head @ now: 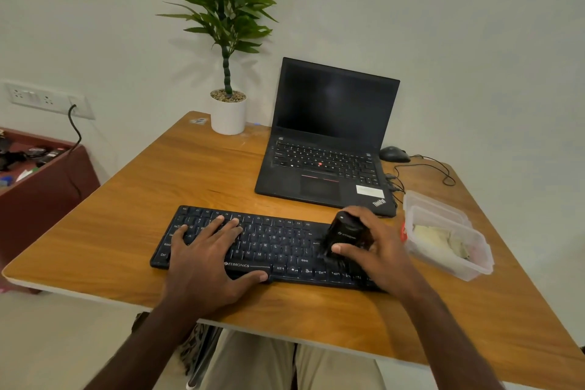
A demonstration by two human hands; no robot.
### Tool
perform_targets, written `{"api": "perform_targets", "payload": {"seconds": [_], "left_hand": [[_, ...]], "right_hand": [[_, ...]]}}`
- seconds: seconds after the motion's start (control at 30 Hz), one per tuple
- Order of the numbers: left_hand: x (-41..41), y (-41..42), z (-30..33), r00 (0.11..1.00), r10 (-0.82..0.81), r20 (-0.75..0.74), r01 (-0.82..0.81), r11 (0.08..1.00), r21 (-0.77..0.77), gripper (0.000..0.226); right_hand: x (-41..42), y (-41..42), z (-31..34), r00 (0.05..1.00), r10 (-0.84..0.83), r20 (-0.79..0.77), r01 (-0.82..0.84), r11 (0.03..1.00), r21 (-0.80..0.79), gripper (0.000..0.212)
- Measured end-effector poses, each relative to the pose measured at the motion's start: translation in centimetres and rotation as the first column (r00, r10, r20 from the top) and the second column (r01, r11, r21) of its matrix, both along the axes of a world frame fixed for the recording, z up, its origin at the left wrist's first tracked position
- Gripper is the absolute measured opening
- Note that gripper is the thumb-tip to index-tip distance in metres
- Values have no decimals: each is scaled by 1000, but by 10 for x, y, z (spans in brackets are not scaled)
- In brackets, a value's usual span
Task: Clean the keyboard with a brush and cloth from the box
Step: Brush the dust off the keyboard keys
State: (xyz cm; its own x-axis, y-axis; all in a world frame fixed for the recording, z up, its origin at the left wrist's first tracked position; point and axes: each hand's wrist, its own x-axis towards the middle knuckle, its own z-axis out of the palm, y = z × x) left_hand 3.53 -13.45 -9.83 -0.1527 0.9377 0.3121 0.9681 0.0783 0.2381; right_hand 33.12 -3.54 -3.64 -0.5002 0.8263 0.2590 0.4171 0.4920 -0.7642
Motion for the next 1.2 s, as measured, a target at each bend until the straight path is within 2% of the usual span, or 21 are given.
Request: {"api": "perform_targets", "payload": {"seconds": [0.07,0.1,0.2,0.27,0.33,0.47,0.63,0.77,0.87,1.0,1.1,1.17,1.2], "left_hand": [[-1,0,-1,1000,2,-4,-2,1000,-3,107],[-1,1,-2,1000,4,-5,-4,1000,-3,108],[-1,1,-1,1000,5,-4,-5,1000,4,109],[0,2,-1,1000,4,-8,-4,1000,1,108],[0,1,-1,1000,6,-10,-6,1000,5,108],[1,1,1,1000,5,-1,-5,1000,12,109],[0,0,2,1000,4,-9,-4,1000,0,111],[1,-1,4,1000,9,-6,-9,1000,-5,112],[1,0,3,1000,11,-8,-11,1000,-6,111],[1,1,3,1000,10,-10,-10,1000,-5,110],[-1,2,5,1000,4,-11,-4,1000,-13,111],[-3,3,6,1000,0,-7,0,1000,-17,112],[-4,4,6,1000,-1,-4,1,1000,-16,111]], "right_hand": [[3,-3,2,987,-58,-153,53,998,-43,54],[9,-2,3,984,-72,-164,63,996,-59,54],[24,5,8,997,6,73,1,996,-85,57],[22,9,6,988,7,153,4,997,-73,57],[11,7,2,993,-24,116,29,999,-41,58],[6,2,2,988,-97,-123,89,994,-69,55],[9,3,1,1000,-12,-3,12,996,-88,56],[-2,-2,-5,998,-55,-19,55,998,23,56],[10,3,2,995,-57,-79,54,998,-33,56],[10,0,0,1000,5,30,-4,998,-60,56],[-1,-4,-6,997,-47,-56,47,999,0,55],[2,-3,-5,982,-77,-172,72,997,-34,53],[5,-3,-3,982,-73,-177,66,997,-46,53]]}}
